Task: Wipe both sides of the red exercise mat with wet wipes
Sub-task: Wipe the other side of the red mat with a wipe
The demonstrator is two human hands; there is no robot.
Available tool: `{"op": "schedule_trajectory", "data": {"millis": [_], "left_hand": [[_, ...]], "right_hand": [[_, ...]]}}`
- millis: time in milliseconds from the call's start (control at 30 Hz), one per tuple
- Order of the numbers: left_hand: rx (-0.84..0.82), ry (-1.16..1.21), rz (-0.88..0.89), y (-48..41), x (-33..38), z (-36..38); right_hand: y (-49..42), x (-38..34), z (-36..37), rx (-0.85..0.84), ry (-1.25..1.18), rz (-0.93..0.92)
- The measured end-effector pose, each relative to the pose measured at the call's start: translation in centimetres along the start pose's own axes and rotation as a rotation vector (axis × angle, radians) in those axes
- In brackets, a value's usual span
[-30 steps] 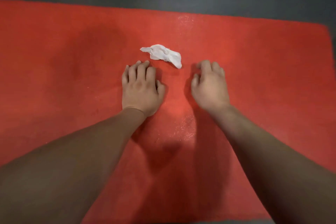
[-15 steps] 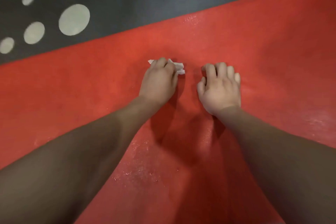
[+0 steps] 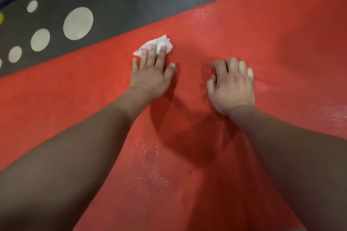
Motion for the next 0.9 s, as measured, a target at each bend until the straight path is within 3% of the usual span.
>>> {"op": "schedule_trajectory", "data": {"millis": [67,200,400,567,767,900], "left_hand": [[0.010,0.057,0.015,-0.1,0.7,-0.1],[-0.026,0.102,0.267,2.3,4.3,0.5],[0.264,0.053,0.282,1.6,3.6,-2.1],[-0.001,0.051,0.409,0.2,4.7,0.5],[0.020,0.130,0.066,-2.4,3.2,-0.5],[0.003,0.137,0.280,-0.2,5.7,0.5]], "right_hand": [[-0.1,0.0,0.0,0.005,-0.008,0.000],[-0.1,0.1,0.1,0.016,0.002,-0.005],[-0.2,0.0,0.1,0.017,0.010,-0.006],[-0.1,0.0,0.0,0.014,0.005,-0.009],[-0.1,-0.1,-0.1,0.014,0.003,-0.009],[-0.2,0.1,-0.2,0.014,-0.006,-0.007]]}}
Point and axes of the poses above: each hand's wrist, its own y-axis away from the middle knuckle, its own z-axis out of the palm, x = y × z, the point moved 6 cm from there along -y, towards the middle knuckle, and after that the axes turned 6 degrees about z, right-handed, at the moved point
